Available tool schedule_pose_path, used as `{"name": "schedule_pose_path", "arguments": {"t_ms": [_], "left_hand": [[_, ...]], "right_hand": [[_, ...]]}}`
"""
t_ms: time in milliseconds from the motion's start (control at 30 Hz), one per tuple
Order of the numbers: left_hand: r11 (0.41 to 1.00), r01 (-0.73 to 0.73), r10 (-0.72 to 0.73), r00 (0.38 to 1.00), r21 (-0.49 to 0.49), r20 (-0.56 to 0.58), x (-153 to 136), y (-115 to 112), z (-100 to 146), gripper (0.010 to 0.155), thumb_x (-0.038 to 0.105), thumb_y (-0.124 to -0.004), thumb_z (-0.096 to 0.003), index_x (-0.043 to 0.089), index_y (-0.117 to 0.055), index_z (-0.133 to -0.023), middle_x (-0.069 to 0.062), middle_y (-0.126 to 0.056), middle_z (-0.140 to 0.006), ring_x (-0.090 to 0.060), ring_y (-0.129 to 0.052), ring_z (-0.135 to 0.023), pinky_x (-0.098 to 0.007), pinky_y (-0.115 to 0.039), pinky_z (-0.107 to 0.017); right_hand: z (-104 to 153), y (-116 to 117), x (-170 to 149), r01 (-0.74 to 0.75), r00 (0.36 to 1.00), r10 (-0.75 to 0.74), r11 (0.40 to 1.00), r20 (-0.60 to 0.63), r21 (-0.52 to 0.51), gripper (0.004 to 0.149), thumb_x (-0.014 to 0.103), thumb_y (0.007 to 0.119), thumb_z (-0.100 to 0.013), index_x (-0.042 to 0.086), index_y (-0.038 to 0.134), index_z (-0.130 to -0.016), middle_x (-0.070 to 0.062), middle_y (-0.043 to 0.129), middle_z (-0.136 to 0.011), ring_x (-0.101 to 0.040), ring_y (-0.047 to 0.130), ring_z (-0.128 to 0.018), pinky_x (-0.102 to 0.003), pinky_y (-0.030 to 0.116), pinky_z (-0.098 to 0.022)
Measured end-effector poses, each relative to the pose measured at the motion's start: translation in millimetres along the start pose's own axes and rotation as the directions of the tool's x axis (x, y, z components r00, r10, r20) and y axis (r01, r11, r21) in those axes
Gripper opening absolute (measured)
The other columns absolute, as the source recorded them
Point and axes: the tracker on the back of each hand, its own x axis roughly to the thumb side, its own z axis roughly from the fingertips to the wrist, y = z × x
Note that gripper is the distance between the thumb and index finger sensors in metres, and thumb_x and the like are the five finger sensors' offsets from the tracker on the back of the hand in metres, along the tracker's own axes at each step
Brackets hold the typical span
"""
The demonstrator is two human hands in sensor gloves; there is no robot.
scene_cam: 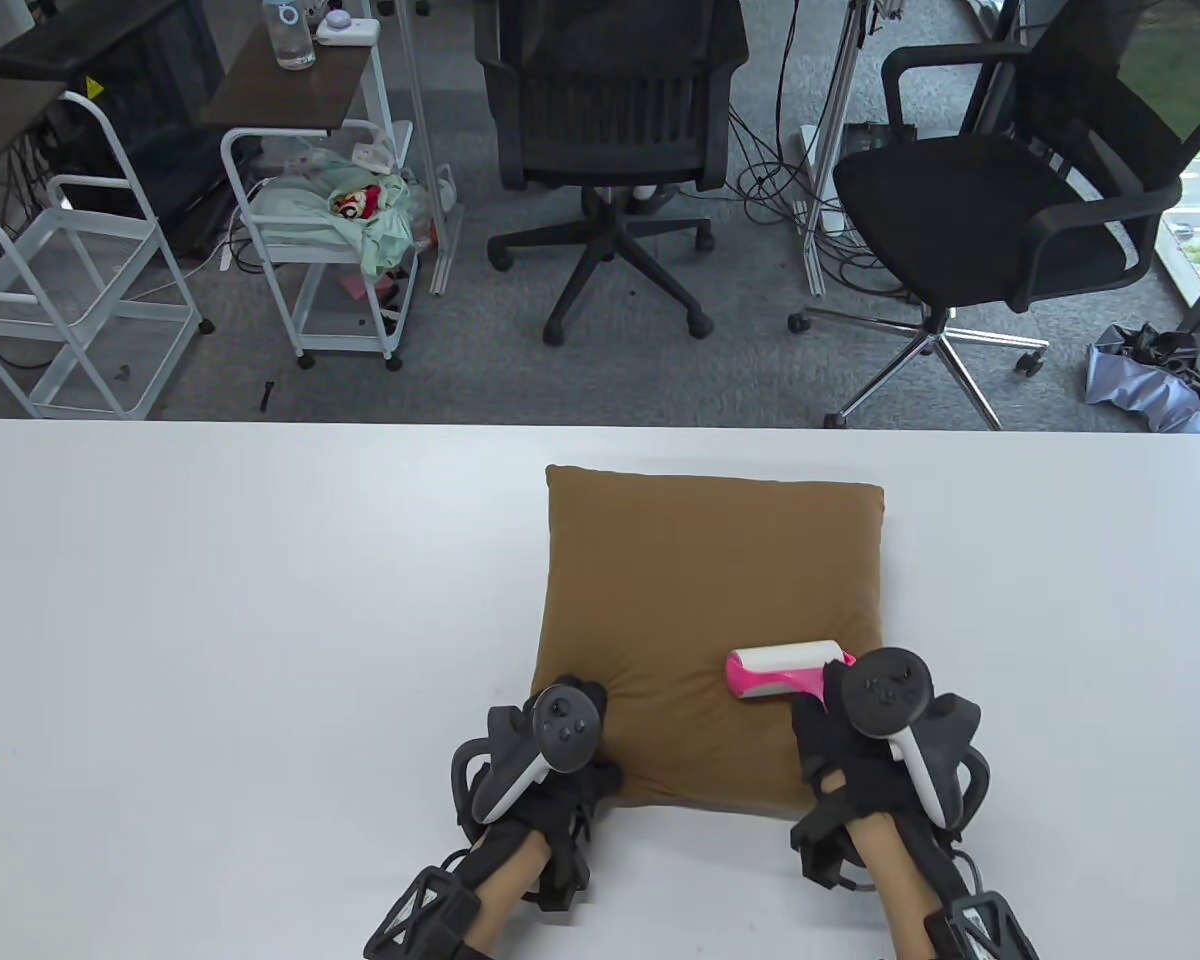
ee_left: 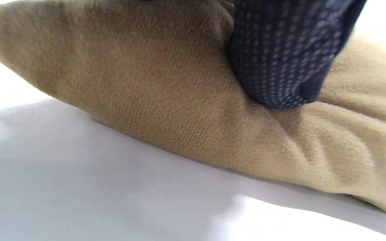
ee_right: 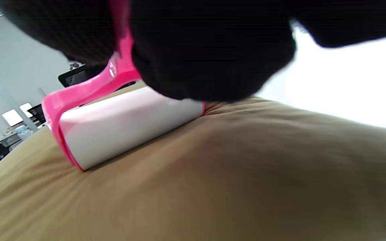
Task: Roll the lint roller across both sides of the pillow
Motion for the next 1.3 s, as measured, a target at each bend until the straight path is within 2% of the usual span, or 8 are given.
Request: {"name": "schedule_pose_path", "arguments": {"t_ms": [300, 500, 733, 867, 1033, 1100, 1200, 1300], "left_hand": [[1.0, 0.006, -0.006, 1.0, -0.007, -0.002, 1, 0, -1, 0.083, 0.044, -0.088, -0.0315, 0.03, -0.048, -0.103, -0.003, -0.042, -0.116, -0.034, -0.055, -0.107, -0.052, -0.055, -0.075], [1.0, 0.014, -0.014, 1.0, -0.011, -0.003, 3, 0, -1, 0.083, 0.044, -0.088, -0.0319, 0.03, -0.047, -0.103, -0.003, -0.041, -0.116, -0.034, -0.054, -0.107, -0.052, -0.055, -0.076], [1.0, 0.022, -0.022, 1.0, -0.013, -0.007, 4, 0, -2, 0.083, 0.044, -0.088, -0.032, 0.03, -0.047, -0.103, -0.003, -0.041, -0.116, -0.034, -0.055, -0.107, -0.052, -0.055, -0.076], [0.999, 0.036, -0.036, 0.999, -0.013, -0.006, 4, -1, -2, 0.083, 0.045, -0.087, -0.0322, 0.03, -0.047, -0.103, -0.003, -0.041, -0.116, -0.034, -0.055, -0.107, -0.052, -0.055, -0.076], [0.999, 0.049, -0.049, 0.999, -0.016, -0.004, 4, -1, -3, 0.083, 0.045, -0.087, -0.0324, 0.03, -0.046, -0.103, -0.003, -0.041, -0.116, -0.034, -0.055, -0.107, -0.052, -0.056, -0.075], [0.999, 0.052, -0.052, 0.999, -0.016, -0.004, 5, -1, -3, 0.083, 0.045, -0.087, -0.0324, 0.03, -0.046, -0.103, -0.004, -0.041, -0.116, -0.034, -0.055, -0.107, -0.052, -0.056, -0.075], [0.998, 0.053, -0.053, 0.999, -0.015, -0.005, 5, -1, -3, 0.083, 0.045, -0.087, -0.0324, 0.03, -0.046, -0.103, -0.003, -0.041, -0.116, -0.034, -0.055, -0.107, -0.052, -0.056, -0.075], [0.999, 0.051, -0.051, 0.999, -0.015, -0.004, 4, -1, -3, 0.083, 0.046, -0.086, -0.0324, 0.03, -0.046, -0.103, -0.003, -0.041, -0.116, -0.034, -0.055, -0.107, -0.052, -0.055, -0.075]], "right_hand": [[-61, 6, 32, -0.025, 0.998, 0.024, 1.0, -0.06, -0.014, 0.06, 0.053, 0.076, -0.041, 0.026, 0.069, -0.095, 0.004, 0.102, -0.058, -0.014, 0.105, -0.014, -0.036, 0.092, -0.009], [-90, 10, 40, -0.03, 0.997, 0.028, 0.999, -0.074, -0.024, 0.061, 0.054, 0.076, -0.04, 0.028, 0.067, -0.095, 0.004, 0.101, -0.058, -0.014, 0.105, -0.016, -0.037, 0.092, -0.011], [-98, 14, 43, -0.037, 0.997, 0.036, 0.999, -0.064, -0.022, 0.061, 0.054, 0.076, -0.04, 0.028, 0.068, -0.095, 0.005, 0.101, -0.057, -0.014, 0.105, -0.015, -0.037, 0.092, -0.01], [-95, 1, 42, -0.006, 1.0, 0.006, 1.0, -0.019, -0.01, 0.063, 0.055, 0.076, -0.04, 0.027, 0.066, -0.096, 0.007, 0.1, -0.059, -0.012, 0.104, -0.016, -0.035, 0.092, -0.011], [-89, -40, 27, 0.203, 0.979, -0.197, 0.958, 0.05, -0.203, 0.061, 0.057, 0.075, -0.039, 0.029, 0.07, -0.093, 0.011, 0.1, -0.056, -0.007, 0.101, -0.011, -0.031, 0.09, -0.008], [-94, -46, 16, 0.165, 0.986, -0.167, 0.96, 0.01, -0.228, 0.061, 0.056, 0.075, -0.039, 0.029, 0.07, -0.093, 0.011, 0.1, -0.056, -0.007, 0.101, -0.011, -0.031, 0.09, -0.008], [-104, -42, -1, 0.081, 0.994, -0.095, 0.975, -0.057, -0.207, 0.06, 0.056, 0.076, -0.04, 0.029, 0.07, -0.094, 0.01, 0.1, -0.057, -0.007, 0.101, -0.011, -0.031, 0.091, -0.009], [-112, -23, -20, 0.005, 0.996, -0.01, 0.998, -0.091, -0.056, 0.061, 0.055, 0.076, -0.04, 0.028, 0.07, -0.094, 0.008, 0.101, -0.056, -0.009, 0.102, -0.01, -0.032, 0.091, -0.008]]}}
